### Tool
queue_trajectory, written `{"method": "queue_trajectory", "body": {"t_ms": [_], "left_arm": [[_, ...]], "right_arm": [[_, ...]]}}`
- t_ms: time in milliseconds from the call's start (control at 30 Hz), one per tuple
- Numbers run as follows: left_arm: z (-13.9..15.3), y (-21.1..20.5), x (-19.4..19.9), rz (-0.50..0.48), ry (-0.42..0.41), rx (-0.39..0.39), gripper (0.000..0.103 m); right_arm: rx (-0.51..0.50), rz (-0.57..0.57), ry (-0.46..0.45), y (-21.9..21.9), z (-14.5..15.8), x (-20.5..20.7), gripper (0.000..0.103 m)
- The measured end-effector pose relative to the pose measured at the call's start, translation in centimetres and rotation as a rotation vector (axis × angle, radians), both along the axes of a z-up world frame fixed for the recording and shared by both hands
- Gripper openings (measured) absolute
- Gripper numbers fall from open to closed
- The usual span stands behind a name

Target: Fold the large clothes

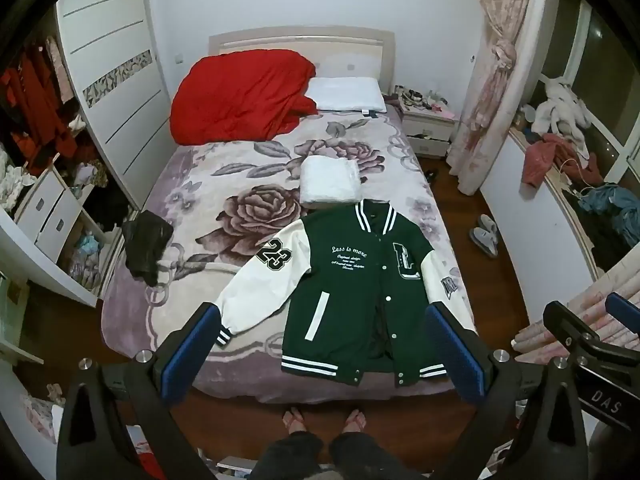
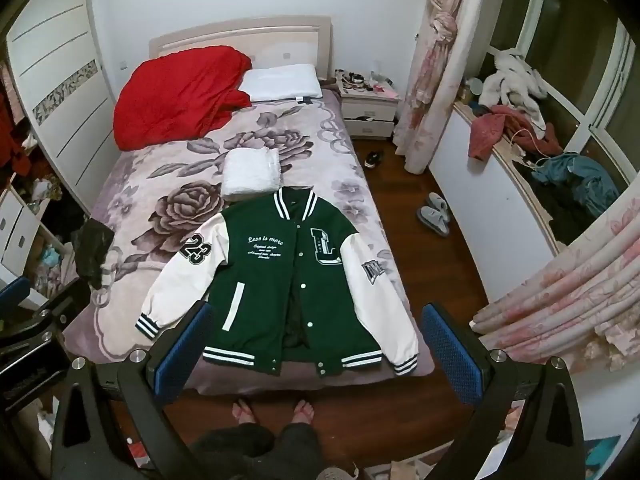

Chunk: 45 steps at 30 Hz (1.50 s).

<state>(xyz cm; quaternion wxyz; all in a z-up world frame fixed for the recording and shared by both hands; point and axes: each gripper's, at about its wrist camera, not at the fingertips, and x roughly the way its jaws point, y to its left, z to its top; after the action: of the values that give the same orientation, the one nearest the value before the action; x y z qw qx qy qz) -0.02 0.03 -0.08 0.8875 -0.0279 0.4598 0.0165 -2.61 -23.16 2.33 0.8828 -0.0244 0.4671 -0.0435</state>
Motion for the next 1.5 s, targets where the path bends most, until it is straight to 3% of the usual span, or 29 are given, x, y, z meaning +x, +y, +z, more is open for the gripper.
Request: {"method": "queue_trajectory", "body": {"t_ms": [400, 1500], "left_arm": [[0.4, -0.3, 0.1, 0.002, -0.004, 0.004, 0.103], [0.9, 0.1, 0.2, 0.018, -0.018, -0.003, 0.103]], "right_arm": [[0.014, 0.0, -0.003, -1.7, 0.3, 1.2, 0.103], [-0.018, 0.035, -0.021, 0.1, 1.4, 1.4, 0.103]]}}
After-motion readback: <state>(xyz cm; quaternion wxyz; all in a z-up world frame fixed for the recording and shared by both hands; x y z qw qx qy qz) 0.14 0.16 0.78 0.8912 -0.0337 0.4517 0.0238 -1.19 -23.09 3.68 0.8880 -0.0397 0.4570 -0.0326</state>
